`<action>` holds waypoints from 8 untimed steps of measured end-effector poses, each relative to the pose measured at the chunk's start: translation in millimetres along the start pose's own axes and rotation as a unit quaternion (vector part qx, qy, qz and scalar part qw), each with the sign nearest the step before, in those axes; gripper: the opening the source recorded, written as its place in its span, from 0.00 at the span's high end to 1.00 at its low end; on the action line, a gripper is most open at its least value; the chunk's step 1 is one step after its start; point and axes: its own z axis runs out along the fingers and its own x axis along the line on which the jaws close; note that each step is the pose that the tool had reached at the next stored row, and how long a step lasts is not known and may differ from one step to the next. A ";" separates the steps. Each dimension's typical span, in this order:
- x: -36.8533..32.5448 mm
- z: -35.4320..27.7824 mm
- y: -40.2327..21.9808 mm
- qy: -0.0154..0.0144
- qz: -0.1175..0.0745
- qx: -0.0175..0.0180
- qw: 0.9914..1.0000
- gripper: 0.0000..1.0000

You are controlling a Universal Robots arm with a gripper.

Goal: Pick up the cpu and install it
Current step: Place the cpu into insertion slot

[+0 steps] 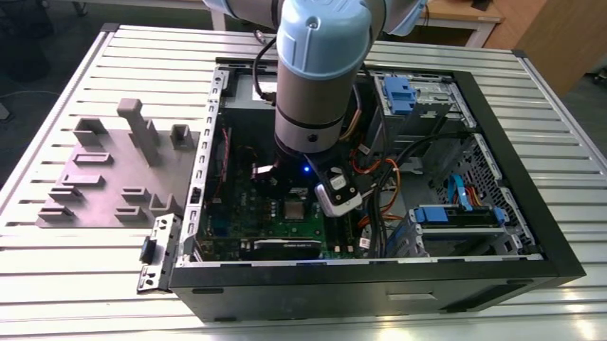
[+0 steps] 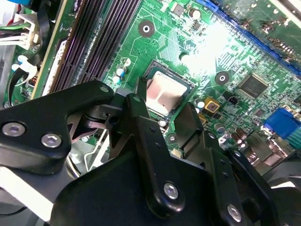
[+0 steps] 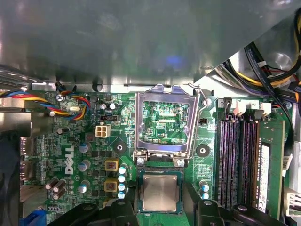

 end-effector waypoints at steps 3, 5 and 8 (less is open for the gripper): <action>0.0 -0.2 0.0 0.000 0.000 0.000 1.000 0.49; 0.0 -0.2 0.0 0.000 0.000 0.000 1.000 0.49; 0.0 -0.3 0.0 0.000 0.000 0.000 1.000 0.49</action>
